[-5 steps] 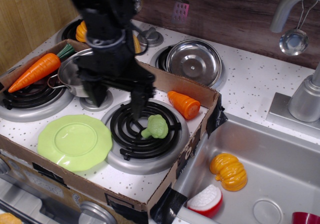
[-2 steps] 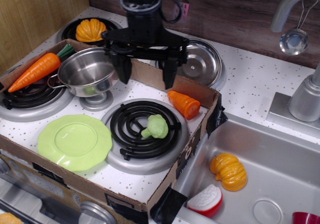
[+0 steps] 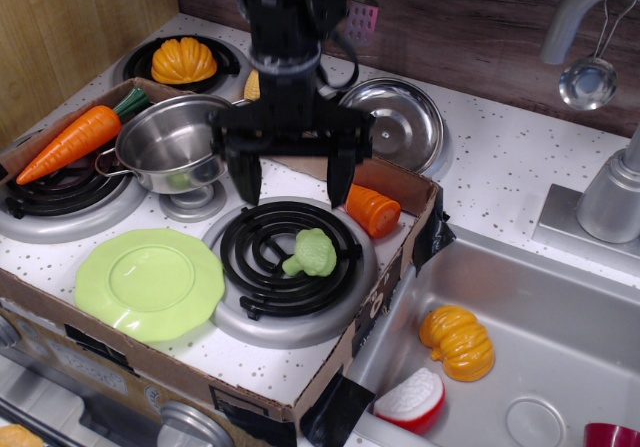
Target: Put broccoli in pot
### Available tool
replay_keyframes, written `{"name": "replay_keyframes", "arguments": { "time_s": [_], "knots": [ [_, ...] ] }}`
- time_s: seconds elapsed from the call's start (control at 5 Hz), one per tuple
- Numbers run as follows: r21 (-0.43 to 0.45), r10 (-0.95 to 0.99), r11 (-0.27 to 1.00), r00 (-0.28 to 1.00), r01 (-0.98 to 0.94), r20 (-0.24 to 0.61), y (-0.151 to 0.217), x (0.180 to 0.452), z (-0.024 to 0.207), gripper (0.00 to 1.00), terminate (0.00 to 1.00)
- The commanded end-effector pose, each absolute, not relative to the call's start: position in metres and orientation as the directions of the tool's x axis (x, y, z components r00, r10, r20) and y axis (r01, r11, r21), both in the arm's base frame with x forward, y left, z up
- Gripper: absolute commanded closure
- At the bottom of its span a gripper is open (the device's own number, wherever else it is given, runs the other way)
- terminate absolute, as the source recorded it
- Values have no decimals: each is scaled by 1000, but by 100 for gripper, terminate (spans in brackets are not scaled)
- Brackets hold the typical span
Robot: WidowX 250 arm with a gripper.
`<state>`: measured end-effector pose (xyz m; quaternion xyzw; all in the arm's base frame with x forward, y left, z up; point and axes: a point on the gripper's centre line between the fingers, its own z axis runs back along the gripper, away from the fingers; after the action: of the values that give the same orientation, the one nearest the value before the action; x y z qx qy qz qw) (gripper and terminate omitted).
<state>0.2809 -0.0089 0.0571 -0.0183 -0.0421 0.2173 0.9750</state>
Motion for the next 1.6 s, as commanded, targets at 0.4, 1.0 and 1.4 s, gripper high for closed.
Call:
{"name": "replay_keyframes", "arguments": {
  "time_s": [0.4, 1.0, 1.4],
  "knots": [
    [-81, 453, 891, 886, -446, 101, -13, 288, 69, 0, 0],
    [-102, 458, 887, 885, -449, 87, -31, 286, 40, 0, 0],
    [-111, 432, 898, 901, -426, 29, -26, 283, 14, 0, 0]
  ]
}}
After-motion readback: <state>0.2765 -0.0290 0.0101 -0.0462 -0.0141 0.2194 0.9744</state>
